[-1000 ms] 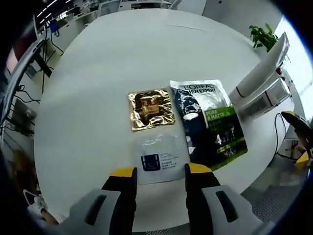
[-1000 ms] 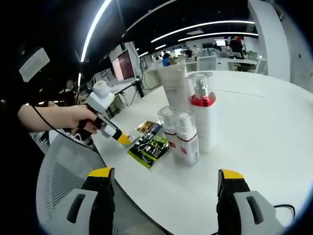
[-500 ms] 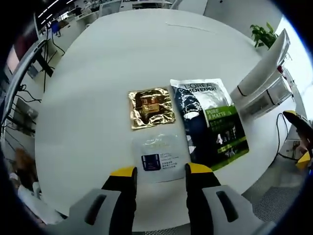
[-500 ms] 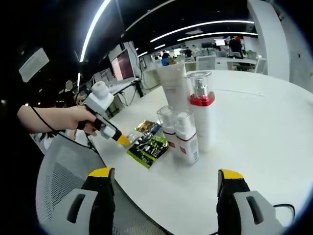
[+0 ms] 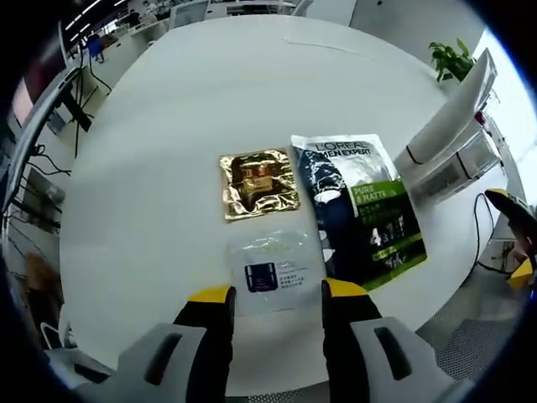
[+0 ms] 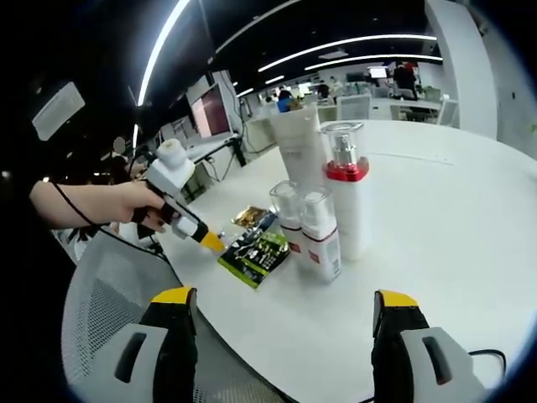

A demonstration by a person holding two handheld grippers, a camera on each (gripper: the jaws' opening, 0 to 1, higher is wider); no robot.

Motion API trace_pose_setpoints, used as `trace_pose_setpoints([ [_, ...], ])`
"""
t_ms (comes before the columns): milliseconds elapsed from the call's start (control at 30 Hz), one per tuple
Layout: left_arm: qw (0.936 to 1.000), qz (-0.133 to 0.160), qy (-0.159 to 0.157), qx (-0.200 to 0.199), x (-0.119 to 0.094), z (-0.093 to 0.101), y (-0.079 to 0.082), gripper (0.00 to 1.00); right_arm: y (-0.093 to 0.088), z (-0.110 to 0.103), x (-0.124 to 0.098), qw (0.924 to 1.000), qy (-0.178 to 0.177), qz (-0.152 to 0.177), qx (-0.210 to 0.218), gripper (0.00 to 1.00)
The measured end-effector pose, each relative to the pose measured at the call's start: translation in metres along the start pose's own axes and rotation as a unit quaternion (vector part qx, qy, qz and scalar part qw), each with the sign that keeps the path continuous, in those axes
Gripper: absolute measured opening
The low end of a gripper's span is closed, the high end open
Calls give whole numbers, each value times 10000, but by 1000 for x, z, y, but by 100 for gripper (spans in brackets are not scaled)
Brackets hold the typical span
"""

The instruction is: Arrange the skincare products in the storage area until every visible bottle or jar stands upright without overlapping.

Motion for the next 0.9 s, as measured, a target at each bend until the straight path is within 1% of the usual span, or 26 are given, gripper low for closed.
trace_pose_setpoints([
  [67,10000,8,-8,17,0,-1,0,43,0,0,0,10000,-5,6,-8,90],
  [133,9999,76,-43,73,-1,-1,2,44,0,1,0,10000,0,9,-16,90],
  [200,9998,90,-39,152,-2,0,2,46,1,0,0,10000,3,6,-33,90],
  [300,9998,135,-41,171,-3,-3,2,48,0,-1,0,10000,7,-12,-64,90],
  [433,9992,322,-96,200,-12,-2,1,52,0,-3,1,9999,1,-21,-161,90],
  [500,9964,726,-166,415,-20,-1,5,56,2,-4,1,9998,22,-26,-200,91],
  [533,9946,867,-188,534,-22,0,7,59,2,-5,1,9997,35,-20,-221,91],
  [600,9898,1213,-131,731,-30,-1,10,70,4,-7,0,9996,53,34,-281,91],
  [633,9861,1433,-76,840,-36,-2,12,76,5,-6,1,9995,76,88,-304,91],
  [667,9833,1570,-66,923,-39,-3,14,83,5,-6,1,9994,95,113,-305,92],
  [700,9801,1741,-100,951,-44,-5,14,87,6,-7,0,9994,109,129,-304,92],
  [733,9772,1867,-139,996,-53,-4,15,88,6,-8,0,9993,100,144,-319,92],
  [767,9751,1969,-190,1000,-58,-5,15,89,6,-7,0,9993,78,147,-337,92],
  [833,9706,2158,-284,1023,-65,-8,7,90,6,-6,-1,9992,-5,170,-352,93],
  [900,9678,2260,-341,1053,-68,-12,4,94,7,-5,-1,9992,-54,207,-327,94],
])
Point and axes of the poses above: the point that each gripper's makers call its tool centre point, and the gripper's own axes: x roughly forward along the fingers, z roughly to its right, y roughly out of its top, the point moved 9 cm from there along -x, roughly backward along the fingers, and after that the axes turned 11 degrees about -z, right-handed, at the moved point
